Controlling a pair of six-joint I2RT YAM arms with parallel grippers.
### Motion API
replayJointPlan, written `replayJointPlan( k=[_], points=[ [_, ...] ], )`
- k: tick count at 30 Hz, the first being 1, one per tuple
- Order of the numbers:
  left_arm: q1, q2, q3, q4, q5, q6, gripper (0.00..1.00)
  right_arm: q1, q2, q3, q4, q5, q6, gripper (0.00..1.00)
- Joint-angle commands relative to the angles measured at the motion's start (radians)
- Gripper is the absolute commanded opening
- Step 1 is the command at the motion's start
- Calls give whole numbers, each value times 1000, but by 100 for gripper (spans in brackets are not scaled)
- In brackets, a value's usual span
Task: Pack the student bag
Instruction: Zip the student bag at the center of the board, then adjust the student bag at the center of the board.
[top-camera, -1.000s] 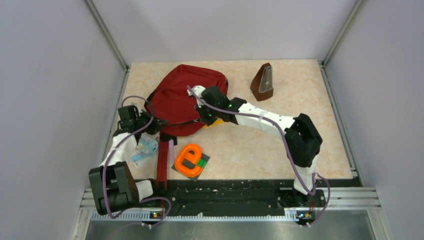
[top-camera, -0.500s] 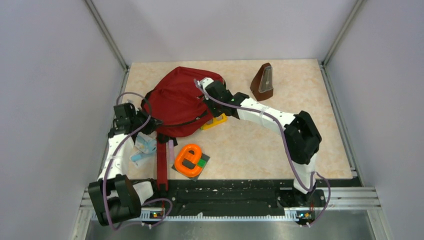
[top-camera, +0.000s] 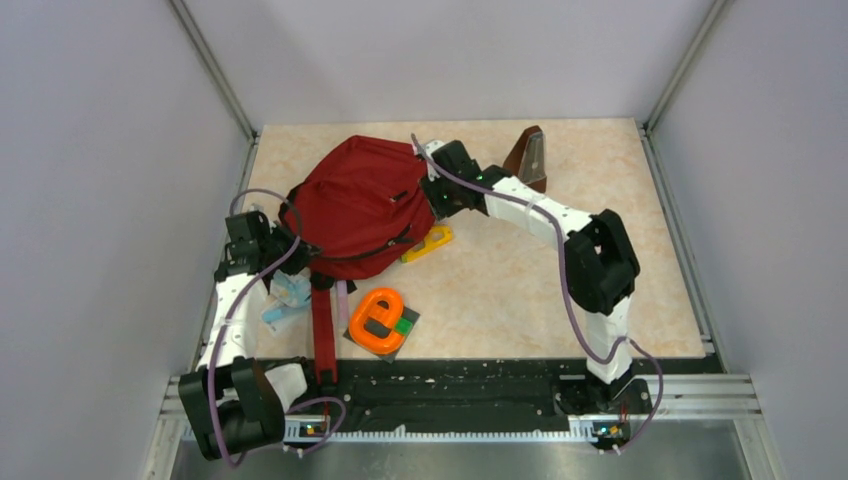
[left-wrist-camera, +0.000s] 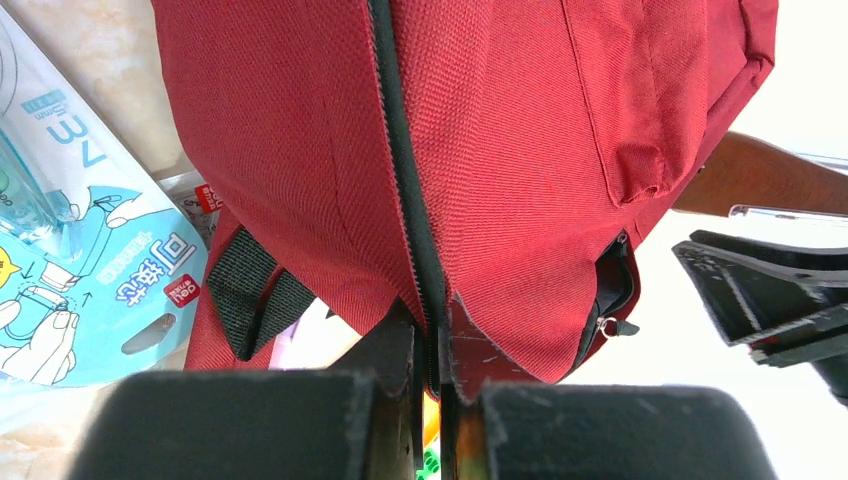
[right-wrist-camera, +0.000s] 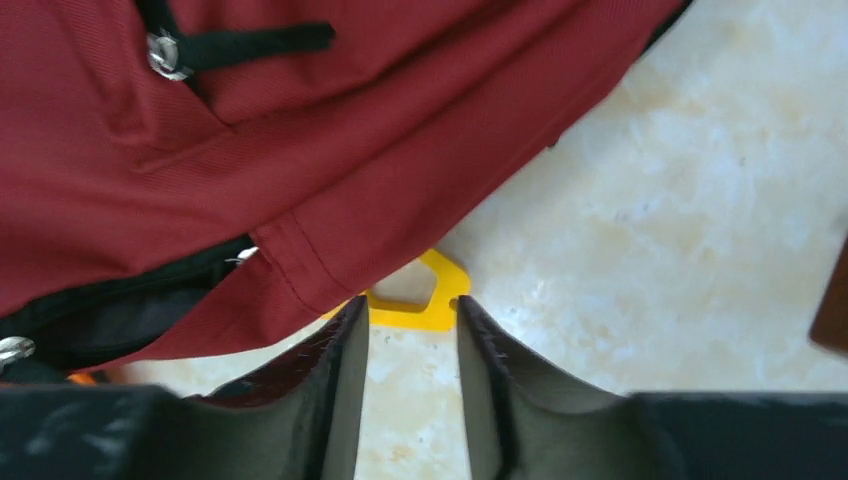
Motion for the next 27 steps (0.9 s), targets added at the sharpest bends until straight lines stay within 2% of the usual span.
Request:
replayJointPlan(
  k=[1,3,5,9,14,19,23,25,27],
  points=[
    [10,-11,8,1,-6,47,0,-70,14,107,51,-195,61,49],
    [10,-11,8,1,6,59,0,-83,38,131,63,-223,65,62],
    [10,-13,8,-2,19,67,0,-96,66,157,77,-238,73,69],
    [10,-24,-1,1,35,82,0,-140,140,231,115,-275,126,75],
    [11,-27,-13,0,41,98,0,-197,246,340,173,-305,198,77],
    [11,-13,-28,11,62,86,0,-226,355,427,218,-321,228,79],
    [10,-14,-10,9,57,106,0,-239,443,531,247,-391,239,79],
    [10,-10,10,0,55,124,0,-245,489,581,273,-441,250,73],
    [10,-2,42,-20,55,147,0,-252,531,639,308,-523,280,59]
  ],
)
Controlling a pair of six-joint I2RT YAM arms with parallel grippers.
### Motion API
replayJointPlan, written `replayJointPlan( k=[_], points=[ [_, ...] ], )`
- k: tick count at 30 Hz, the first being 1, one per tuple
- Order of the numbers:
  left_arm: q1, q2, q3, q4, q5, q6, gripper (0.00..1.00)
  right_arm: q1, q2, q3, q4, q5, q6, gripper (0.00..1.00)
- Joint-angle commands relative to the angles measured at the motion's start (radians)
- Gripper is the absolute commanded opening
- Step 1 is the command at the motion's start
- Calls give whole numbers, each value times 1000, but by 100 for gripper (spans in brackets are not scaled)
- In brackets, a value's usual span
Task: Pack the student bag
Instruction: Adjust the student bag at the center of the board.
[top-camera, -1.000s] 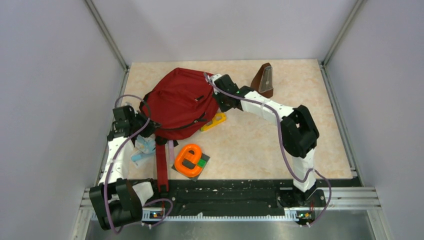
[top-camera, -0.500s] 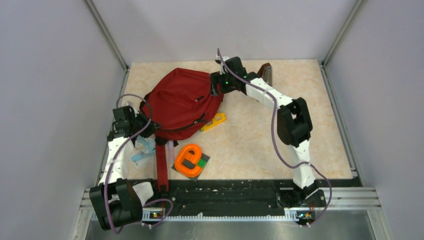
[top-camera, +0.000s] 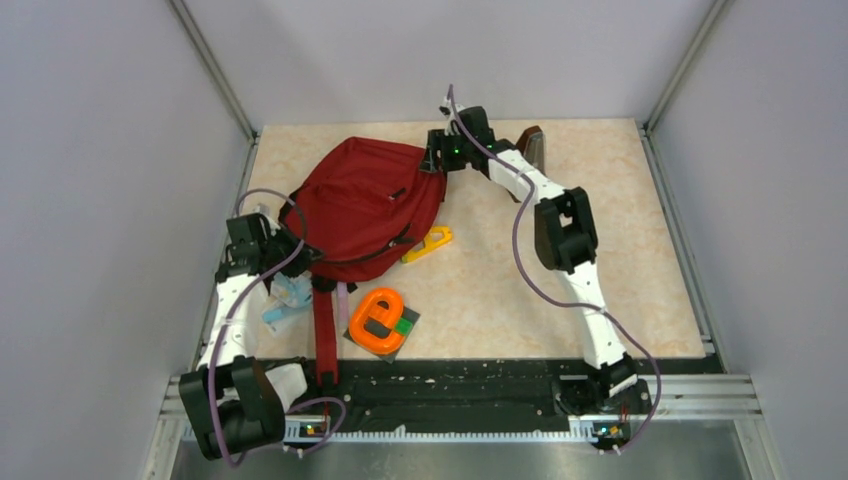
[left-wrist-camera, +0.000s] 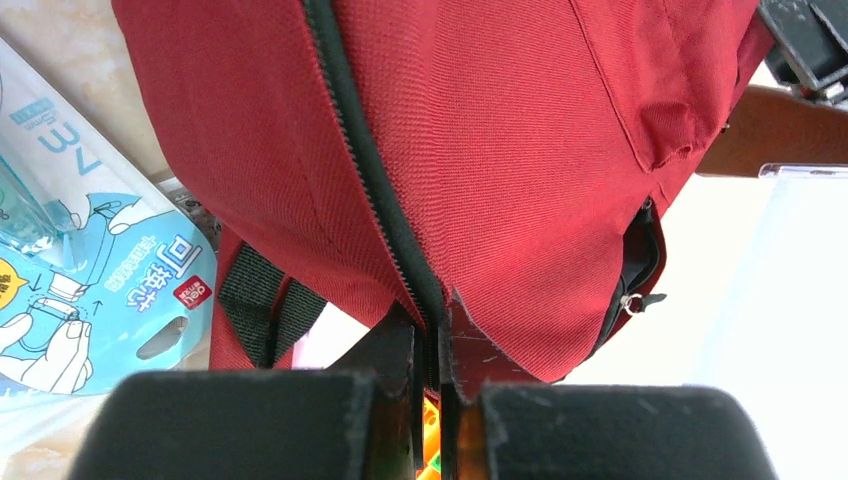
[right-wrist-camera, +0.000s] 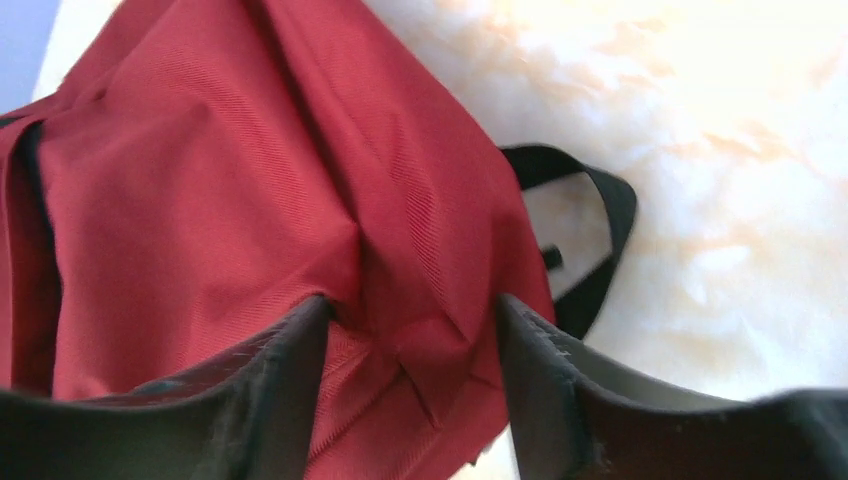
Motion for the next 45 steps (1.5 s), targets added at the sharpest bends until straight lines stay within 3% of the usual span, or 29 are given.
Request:
replayJointPlan(
  k=[1,3,4,7,14,21,28,33,39,41,45],
  points=[
    [5,1,81,-25,15,76,0,-15,85,167,134,-182,69,46],
    [5,1,130,-41,11,110,0,-20,124,249,126,-231,96,12],
    [6,0,163,-50,1,131,0,-21,129,287,101,-235,99,0],
    [6,7,305,-71,-55,197,0,-22,64,268,109,-243,79,0],
    [5,106,669,-90,-122,272,0,-21,-336,-56,200,-172,3,0],
    [6,234,857,73,-19,252,0,9,-766,-566,275,-101,-36,0],
    [-27,419,947,322,149,199,0,131,-1077,-911,180,52,-150,0],
    [-91,552,984,408,196,231,0,207,-1191,-1098,159,197,-205,0],
    [-111,631,968,359,150,299,1,241,-1194,-1190,119,195,-243,0],
    [-114,651,950,325,145,332,6,253,-1176,-1210,100,174,-247,0],
    [-128,677,911,207,78,415,27,265,-1146,-1224,39,162,-237,0]
  ],
)
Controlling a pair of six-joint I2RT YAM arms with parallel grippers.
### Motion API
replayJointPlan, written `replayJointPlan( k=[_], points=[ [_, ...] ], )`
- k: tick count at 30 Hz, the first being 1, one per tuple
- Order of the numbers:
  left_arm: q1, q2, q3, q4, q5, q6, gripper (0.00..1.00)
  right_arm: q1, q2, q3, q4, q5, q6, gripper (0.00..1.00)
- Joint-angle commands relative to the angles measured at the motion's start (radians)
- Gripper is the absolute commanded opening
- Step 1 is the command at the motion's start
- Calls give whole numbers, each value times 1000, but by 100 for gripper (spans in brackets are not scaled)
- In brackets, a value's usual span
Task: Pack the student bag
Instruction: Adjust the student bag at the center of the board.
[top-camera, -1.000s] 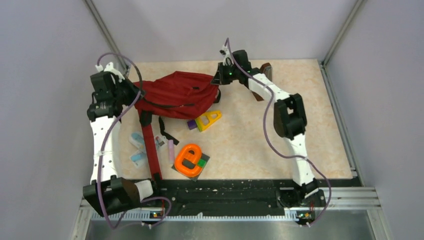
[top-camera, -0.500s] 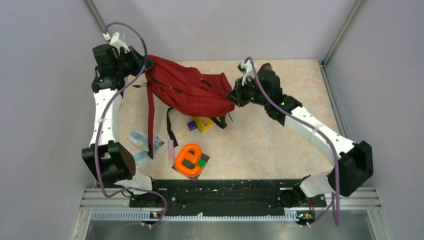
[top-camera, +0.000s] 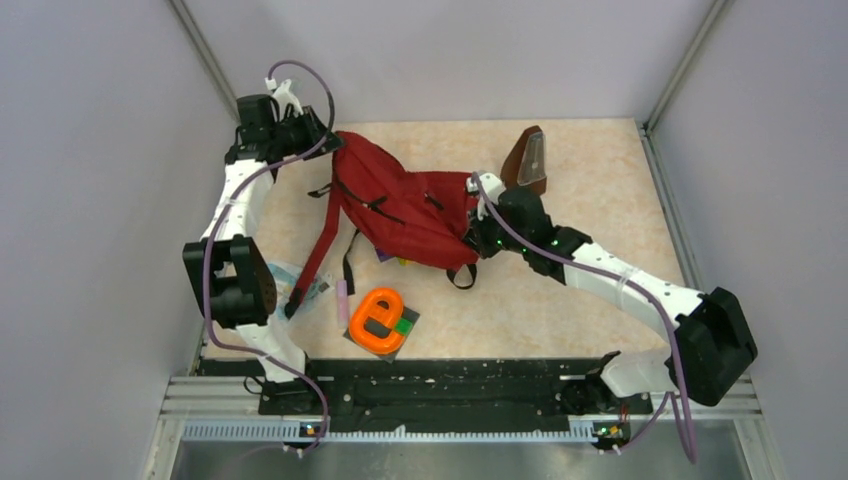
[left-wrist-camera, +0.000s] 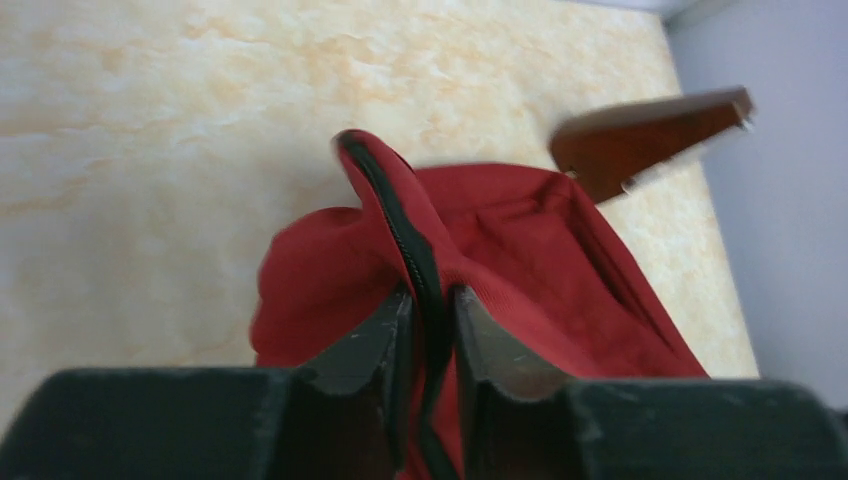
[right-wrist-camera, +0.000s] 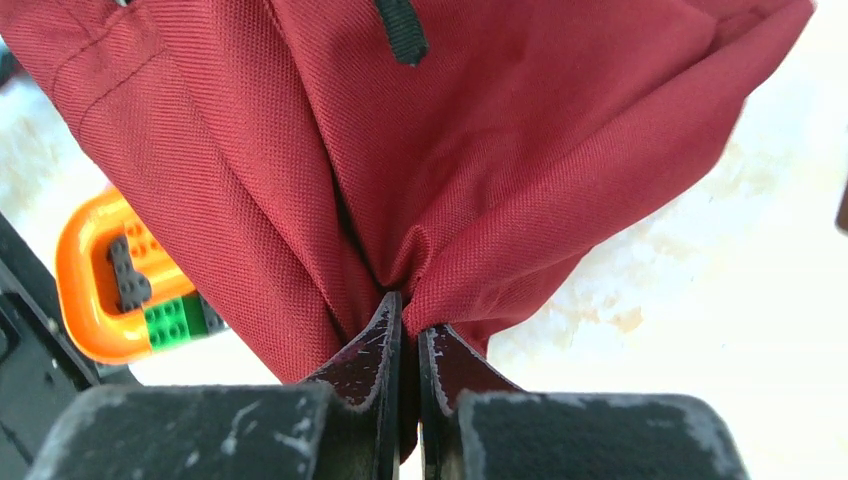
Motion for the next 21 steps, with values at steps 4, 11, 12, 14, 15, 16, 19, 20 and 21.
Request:
replayJointPlan(
  k=[4,11,12,14,15,16,19,20,21],
  points=[
    [13,-28,-52,1,-336,183,47,29,-7,6,-173,-37,-17,21],
    [11,-207,-205,-71,-616,184,59,26,14,163,-260,7,15,68],
    [10,-248,-235,-67,-620,185,59,23,28,205,-284,7,15,70],
    [2,-332,-292,-59,-618,182,60,13,57,268,-318,-15,15,71],
    [-10,-376,-321,-55,-612,179,60,6,71,292,-324,-43,15,71],
    [-27,-417,-348,-52,-608,176,60,3,84,307,-316,-83,11,72],
    [-140,-548,-452,-11,-617,164,62,-2,137,327,-265,-240,-6,74],
    [-167,-588,-490,13,-604,143,62,-6,163,342,-256,-292,0,74],
    [-191,-621,-528,41,-577,113,62,-14,208,358,-246,-334,31,73]
  ],
)
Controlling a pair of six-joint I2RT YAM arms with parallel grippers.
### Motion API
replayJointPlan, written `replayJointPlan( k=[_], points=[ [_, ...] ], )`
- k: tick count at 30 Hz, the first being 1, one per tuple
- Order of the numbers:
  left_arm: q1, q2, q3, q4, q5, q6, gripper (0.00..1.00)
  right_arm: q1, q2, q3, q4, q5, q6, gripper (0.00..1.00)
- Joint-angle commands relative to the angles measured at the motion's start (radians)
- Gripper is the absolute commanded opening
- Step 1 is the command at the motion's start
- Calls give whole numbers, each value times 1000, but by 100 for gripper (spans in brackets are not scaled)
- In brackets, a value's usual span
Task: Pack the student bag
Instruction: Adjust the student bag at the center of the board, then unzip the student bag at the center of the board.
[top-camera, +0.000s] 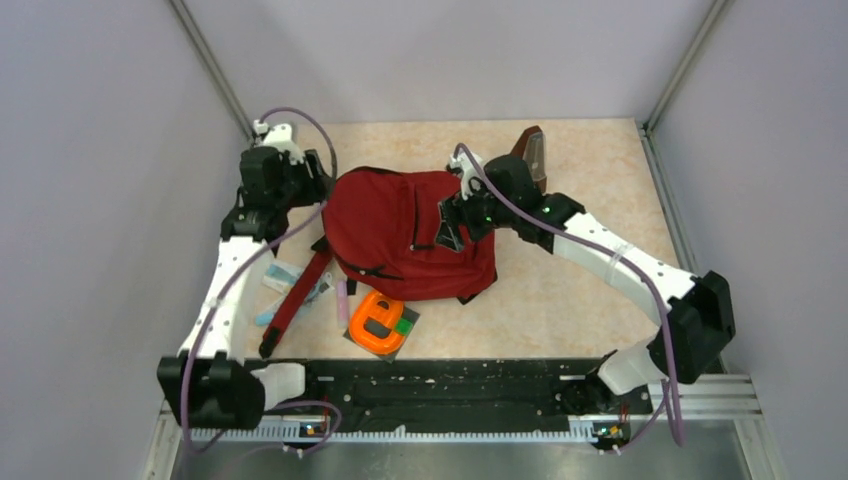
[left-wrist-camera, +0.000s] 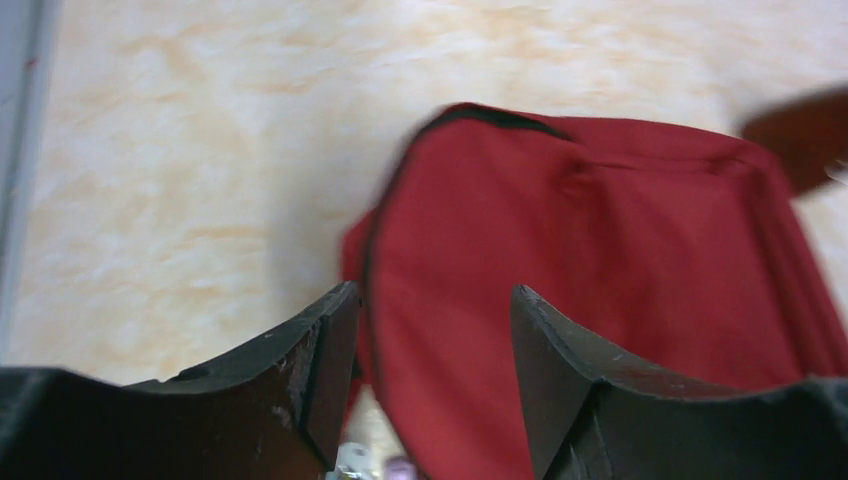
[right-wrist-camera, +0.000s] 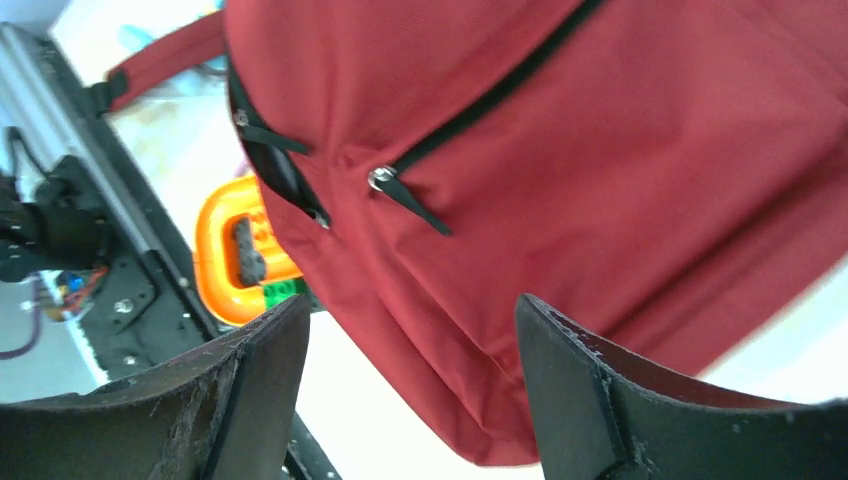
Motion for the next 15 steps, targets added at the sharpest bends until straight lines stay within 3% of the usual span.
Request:
replayJointPlan(
  k=[1,4,15],
  points=[
    [-126,-166,-145,134,60,-83,63,-28,140,81,52,-240,56,73],
    [-183,-225,-244,184,108,-178,63,-46,214,94,98,-295,103,70],
    [-349,-334,-449,230,152,-300,63,-48,349,98,124,-353,54,67]
  ],
)
